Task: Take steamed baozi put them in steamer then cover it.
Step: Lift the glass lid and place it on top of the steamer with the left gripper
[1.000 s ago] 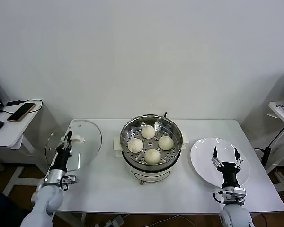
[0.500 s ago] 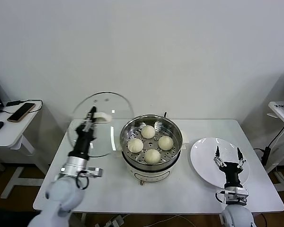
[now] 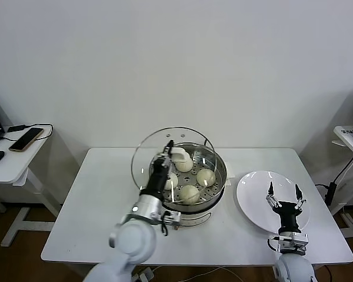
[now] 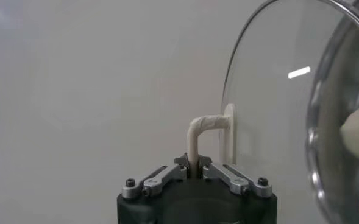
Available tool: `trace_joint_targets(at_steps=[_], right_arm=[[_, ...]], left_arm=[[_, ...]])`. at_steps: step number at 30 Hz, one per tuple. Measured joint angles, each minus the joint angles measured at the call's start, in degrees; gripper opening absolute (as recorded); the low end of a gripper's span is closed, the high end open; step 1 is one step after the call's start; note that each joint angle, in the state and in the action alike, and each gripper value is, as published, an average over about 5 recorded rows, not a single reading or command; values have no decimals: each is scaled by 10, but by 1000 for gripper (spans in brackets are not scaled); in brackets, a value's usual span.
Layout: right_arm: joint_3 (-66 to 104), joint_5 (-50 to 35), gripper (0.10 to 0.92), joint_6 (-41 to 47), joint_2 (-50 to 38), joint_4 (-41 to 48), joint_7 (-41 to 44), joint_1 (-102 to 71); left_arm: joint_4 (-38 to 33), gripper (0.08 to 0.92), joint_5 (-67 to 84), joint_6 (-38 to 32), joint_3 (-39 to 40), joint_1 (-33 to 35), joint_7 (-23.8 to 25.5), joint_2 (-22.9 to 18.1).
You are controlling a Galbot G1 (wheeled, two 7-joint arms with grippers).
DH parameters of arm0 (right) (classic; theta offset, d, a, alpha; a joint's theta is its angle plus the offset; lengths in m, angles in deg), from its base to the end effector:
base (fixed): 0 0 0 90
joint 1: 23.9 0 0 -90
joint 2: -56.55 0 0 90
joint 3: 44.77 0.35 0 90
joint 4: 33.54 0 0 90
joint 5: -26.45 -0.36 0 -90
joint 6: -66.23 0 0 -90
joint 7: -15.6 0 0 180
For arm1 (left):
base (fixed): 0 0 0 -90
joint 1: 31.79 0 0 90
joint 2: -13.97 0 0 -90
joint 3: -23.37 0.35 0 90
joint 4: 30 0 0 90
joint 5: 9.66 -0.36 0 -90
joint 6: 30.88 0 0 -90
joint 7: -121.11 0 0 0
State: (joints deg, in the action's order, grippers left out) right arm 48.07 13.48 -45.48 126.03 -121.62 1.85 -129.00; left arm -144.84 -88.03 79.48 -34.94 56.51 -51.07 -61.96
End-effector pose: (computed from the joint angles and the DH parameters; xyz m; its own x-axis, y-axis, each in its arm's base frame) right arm 0.2602 -0.1436 -0.4150 -0.9620 0.2410 -0.1285 0.2557 0.9600 -0.1137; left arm 0.2848 -0.1181 -0.2262 -0.9479 0.2670 -0.1738 -0.1449 0.1248 0.9816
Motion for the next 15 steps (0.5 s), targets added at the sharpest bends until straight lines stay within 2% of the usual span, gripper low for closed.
trace_joint_targets(at_steps=[15], right_arm=[[-3, 8, 823, 10, 3, 14, 1, 15]], left_arm=[[74, 189, -109, 62, 50, -47, 98, -73]])
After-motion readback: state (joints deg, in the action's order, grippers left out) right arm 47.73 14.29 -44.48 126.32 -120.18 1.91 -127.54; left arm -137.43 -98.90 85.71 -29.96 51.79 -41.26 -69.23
